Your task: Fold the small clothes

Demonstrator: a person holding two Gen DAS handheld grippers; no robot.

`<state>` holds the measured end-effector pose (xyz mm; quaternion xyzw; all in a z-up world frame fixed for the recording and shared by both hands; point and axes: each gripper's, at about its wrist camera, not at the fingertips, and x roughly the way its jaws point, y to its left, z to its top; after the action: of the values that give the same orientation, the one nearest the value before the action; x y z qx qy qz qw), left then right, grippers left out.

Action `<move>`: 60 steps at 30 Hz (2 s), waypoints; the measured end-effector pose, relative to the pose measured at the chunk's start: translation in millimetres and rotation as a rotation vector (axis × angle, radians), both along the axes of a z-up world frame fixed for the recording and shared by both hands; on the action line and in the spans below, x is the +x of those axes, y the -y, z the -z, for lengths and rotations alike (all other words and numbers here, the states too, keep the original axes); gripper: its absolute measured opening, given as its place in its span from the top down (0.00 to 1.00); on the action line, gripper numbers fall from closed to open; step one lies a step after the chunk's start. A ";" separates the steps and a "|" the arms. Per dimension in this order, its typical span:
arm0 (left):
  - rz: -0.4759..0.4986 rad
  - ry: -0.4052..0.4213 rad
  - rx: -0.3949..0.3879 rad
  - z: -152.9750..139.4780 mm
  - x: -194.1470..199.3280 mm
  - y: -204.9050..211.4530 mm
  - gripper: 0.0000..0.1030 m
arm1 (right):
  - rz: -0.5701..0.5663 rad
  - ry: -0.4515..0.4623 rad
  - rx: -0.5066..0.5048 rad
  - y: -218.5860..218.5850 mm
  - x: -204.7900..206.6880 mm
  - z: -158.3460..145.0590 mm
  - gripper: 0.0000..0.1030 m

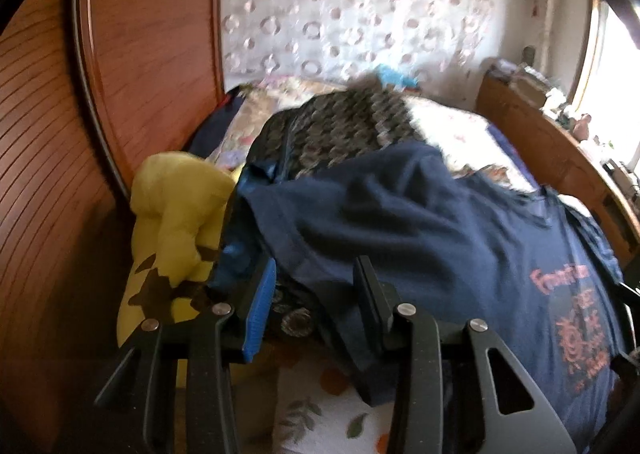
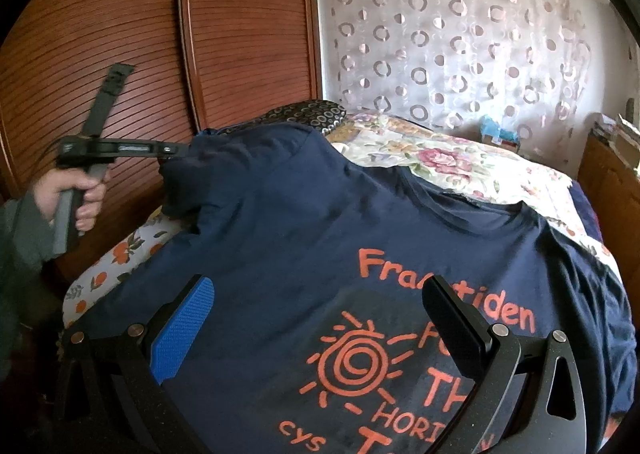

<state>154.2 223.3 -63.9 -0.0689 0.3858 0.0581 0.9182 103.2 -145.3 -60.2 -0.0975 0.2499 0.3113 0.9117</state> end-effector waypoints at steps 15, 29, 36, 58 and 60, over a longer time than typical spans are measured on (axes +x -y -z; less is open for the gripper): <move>0.085 0.041 0.041 -4.1 -7.5 24.5 0.95 | 0.005 -0.011 0.002 5.3 -6.2 4.3 0.00; 0.272 0.181 0.058 -78.6 5.7 108.3 0.95 | 0.063 0.000 0.022 23.9 -10.6 -0.8 0.00; 0.315 0.152 0.101 -73.0 23.8 154.7 0.90 | 0.093 0.003 0.034 32.8 -17.8 2.6 0.00; 0.289 0.223 0.056 -66.5 -35.7 124.5 0.24 | 0.069 -0.031 0.011 5.0 6.5 5.1 0.07; 0.279 0.223 0.053 -65.2 -35.8 118.7 0.24 | 0.033 -0.044 -0.004 -3.4 18.9 5.6 0.21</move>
<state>118.4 104.6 1.3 0.0033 0.2860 -0.0676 0.9558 122.1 -141.9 -65.8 -0.0883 0.2721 0.2979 0.9107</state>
